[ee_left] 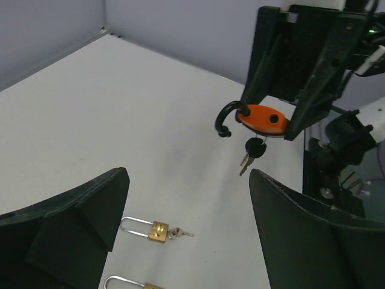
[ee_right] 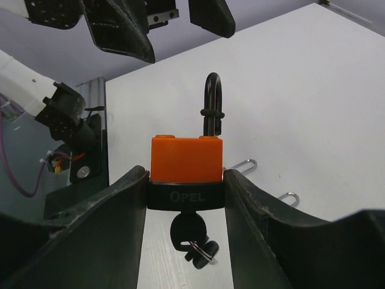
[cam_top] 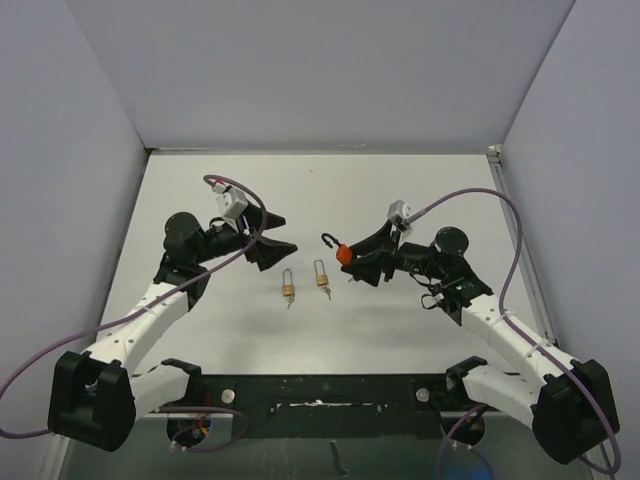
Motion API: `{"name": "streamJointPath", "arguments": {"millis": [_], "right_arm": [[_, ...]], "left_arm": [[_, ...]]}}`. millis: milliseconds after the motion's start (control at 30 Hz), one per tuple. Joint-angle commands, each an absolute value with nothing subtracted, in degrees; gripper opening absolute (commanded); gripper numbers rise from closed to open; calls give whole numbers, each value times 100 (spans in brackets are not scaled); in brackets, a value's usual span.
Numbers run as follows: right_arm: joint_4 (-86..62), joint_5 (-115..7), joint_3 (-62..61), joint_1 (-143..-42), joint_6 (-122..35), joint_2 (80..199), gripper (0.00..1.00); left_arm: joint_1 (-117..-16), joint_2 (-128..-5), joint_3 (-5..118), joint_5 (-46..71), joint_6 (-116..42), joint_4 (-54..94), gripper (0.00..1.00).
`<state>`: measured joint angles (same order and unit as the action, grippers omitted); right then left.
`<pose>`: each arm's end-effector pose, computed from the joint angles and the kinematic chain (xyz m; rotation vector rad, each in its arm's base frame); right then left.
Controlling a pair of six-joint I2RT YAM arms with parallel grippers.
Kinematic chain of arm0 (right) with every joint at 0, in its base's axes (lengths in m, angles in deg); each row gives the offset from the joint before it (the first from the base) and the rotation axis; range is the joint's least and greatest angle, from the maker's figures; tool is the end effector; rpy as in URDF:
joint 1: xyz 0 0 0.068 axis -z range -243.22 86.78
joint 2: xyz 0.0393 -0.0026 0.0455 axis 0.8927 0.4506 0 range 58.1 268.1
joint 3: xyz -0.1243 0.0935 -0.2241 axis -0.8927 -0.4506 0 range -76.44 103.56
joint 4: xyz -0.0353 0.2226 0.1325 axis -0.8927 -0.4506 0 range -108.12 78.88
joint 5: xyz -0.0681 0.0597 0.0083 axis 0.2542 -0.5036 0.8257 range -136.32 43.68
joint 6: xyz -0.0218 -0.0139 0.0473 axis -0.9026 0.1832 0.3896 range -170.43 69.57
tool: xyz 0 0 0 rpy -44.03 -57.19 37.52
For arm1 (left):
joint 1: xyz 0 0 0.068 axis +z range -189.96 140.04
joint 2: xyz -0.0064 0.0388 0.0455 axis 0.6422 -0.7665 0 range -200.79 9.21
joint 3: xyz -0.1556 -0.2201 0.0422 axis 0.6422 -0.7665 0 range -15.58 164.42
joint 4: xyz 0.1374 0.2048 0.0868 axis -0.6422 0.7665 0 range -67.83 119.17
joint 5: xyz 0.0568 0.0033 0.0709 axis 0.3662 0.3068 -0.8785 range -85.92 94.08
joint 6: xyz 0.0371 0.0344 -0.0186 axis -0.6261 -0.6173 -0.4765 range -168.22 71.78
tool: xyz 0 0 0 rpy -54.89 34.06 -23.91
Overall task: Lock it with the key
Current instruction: Pick up the lock from the center of the board, then lock the lock.
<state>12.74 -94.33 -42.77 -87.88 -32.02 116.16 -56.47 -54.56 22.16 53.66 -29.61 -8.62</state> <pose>0.1945 0.1183 0.2901 -0.7798 1.5346 1.2252 0.2286 -0.0962 0.3047 0.7033 1.4675 -1.1172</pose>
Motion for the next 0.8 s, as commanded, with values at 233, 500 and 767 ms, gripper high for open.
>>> {"name": "streamJointPath", "arguments": {"millis": [233,500,767], "right_arm": [[3860,-10770,-4402,-8745,-1702,11928,0],[4223,-10969,-4390,-8782,-1407,12125,0],[3621,-10892,-4295,-8952,-1815,12032,0]], "left_arm": [[-6237,-5497,2373,7017,-2818,-2005,74],[-6359,-5570,2439,6867,-2914,-1904,74],[-6589,-5832,2537,6449,-2668,-2204,67]]}}
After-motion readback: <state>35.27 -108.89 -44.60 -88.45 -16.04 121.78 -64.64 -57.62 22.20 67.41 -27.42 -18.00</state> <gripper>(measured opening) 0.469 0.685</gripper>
